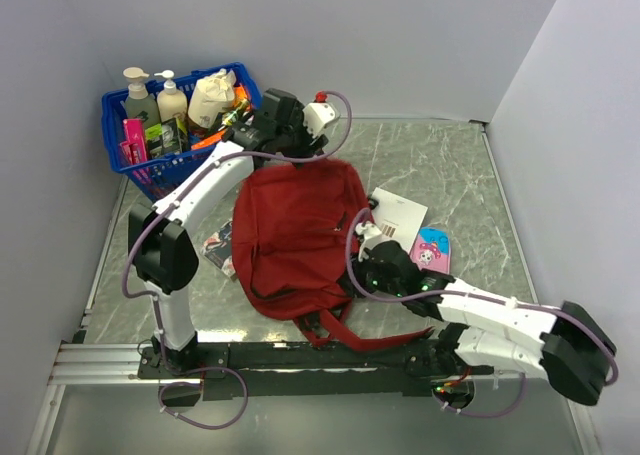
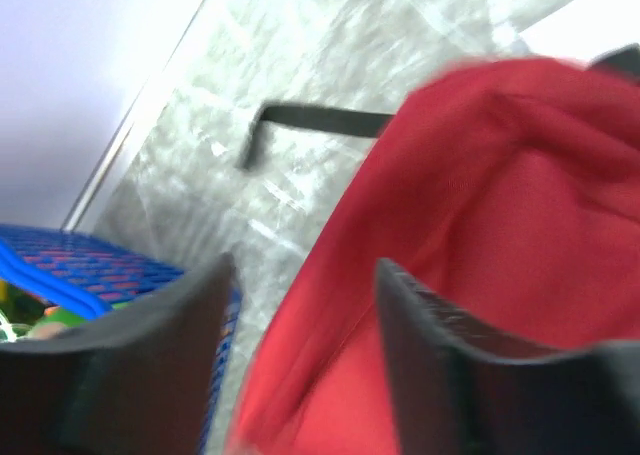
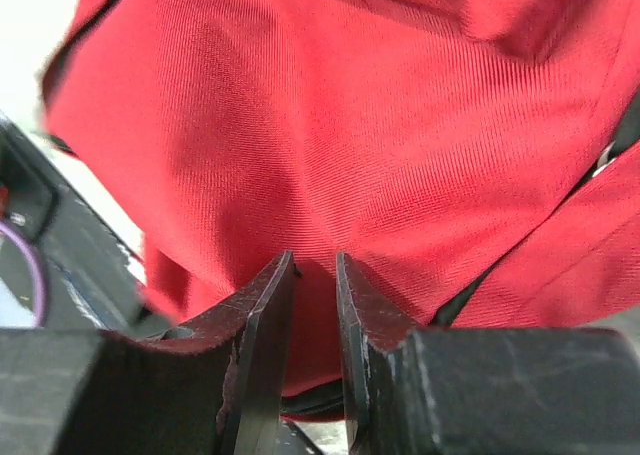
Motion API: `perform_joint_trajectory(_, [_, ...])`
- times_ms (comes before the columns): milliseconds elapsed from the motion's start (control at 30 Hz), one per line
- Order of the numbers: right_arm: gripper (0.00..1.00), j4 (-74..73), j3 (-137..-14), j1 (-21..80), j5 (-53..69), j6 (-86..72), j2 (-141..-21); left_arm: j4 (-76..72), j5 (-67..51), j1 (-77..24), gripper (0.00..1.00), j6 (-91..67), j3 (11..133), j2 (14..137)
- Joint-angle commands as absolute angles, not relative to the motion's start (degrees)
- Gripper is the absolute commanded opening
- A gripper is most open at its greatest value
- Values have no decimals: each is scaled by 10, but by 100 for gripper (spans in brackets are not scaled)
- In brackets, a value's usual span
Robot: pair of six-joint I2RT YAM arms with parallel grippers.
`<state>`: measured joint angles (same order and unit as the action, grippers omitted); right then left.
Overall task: Pack the student bag
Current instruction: Adjust the student bag at the center of the board, then unzip the student bag at the center of the board.
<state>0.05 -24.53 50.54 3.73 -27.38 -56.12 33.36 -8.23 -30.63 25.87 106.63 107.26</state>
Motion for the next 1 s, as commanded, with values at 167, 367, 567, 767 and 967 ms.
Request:
perform_joint_trajectory(167, [33, 17, -234, 515, 5, -287, -662, 264, -34, -330, 80, 222, 1010, 1055])
perform_joint_trajectory(367, [45, 36, -229, 519, -35, -282, -683, 341, -207, -364, 71, 169, 973, 1009])
perform_joint_trajectory(567, [58, 54, -228, 568, -146, -271, -683, 319, -261, -425, 74, 178, 810, 993])
perform_joint_trajectory(767, [61, 26, -261, 579, -163, -259, -611, 295, -222, -431, 71, 185, 787, 1030])
perform_joint_trajectory(967, [58, -28, -267, 571, -189, -272, -490, 246, -190, -434, 40, 185, 748, 1033])
